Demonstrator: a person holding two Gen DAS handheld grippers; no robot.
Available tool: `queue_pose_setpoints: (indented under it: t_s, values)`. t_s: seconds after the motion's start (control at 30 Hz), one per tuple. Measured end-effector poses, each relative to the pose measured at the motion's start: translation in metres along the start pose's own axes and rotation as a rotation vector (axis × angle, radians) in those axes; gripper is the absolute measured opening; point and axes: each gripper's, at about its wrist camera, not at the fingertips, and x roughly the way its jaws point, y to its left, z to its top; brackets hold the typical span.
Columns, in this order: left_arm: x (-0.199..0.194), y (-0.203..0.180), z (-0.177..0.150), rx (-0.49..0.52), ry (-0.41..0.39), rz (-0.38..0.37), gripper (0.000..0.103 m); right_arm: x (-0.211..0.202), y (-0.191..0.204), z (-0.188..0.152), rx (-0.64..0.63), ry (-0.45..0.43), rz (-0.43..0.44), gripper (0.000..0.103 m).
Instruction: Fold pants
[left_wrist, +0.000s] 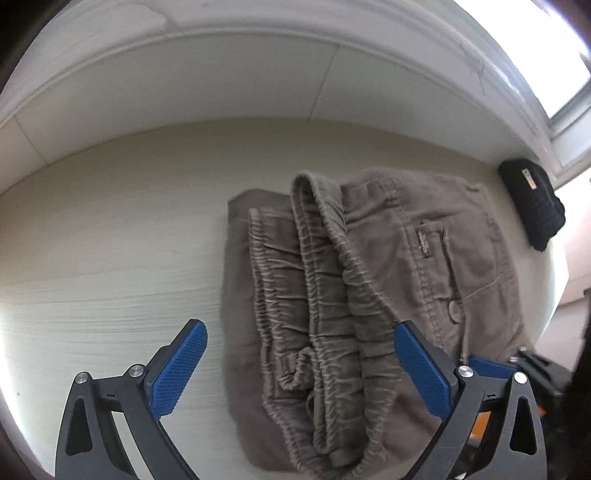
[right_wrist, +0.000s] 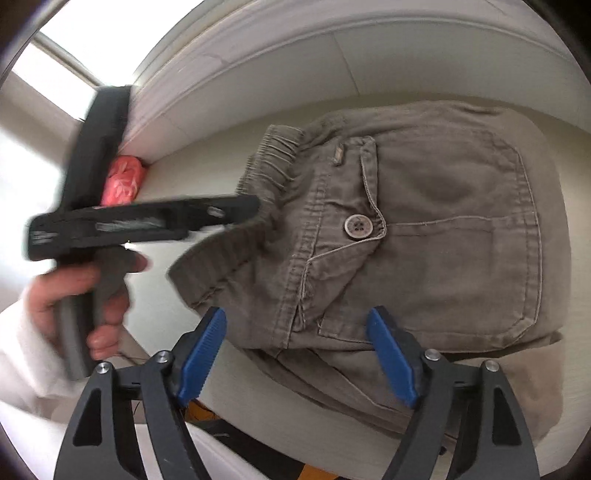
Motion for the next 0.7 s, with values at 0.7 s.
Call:
queue_pose_setpoints:
  t_s: [0.7]
  values:
    - [0.059, -0.022, 0.001, 0.109, 0.104, 0.114, 0.101, -0.028, -0.077, -0.010, 0.168, 0.004, -0.263, 0.064]
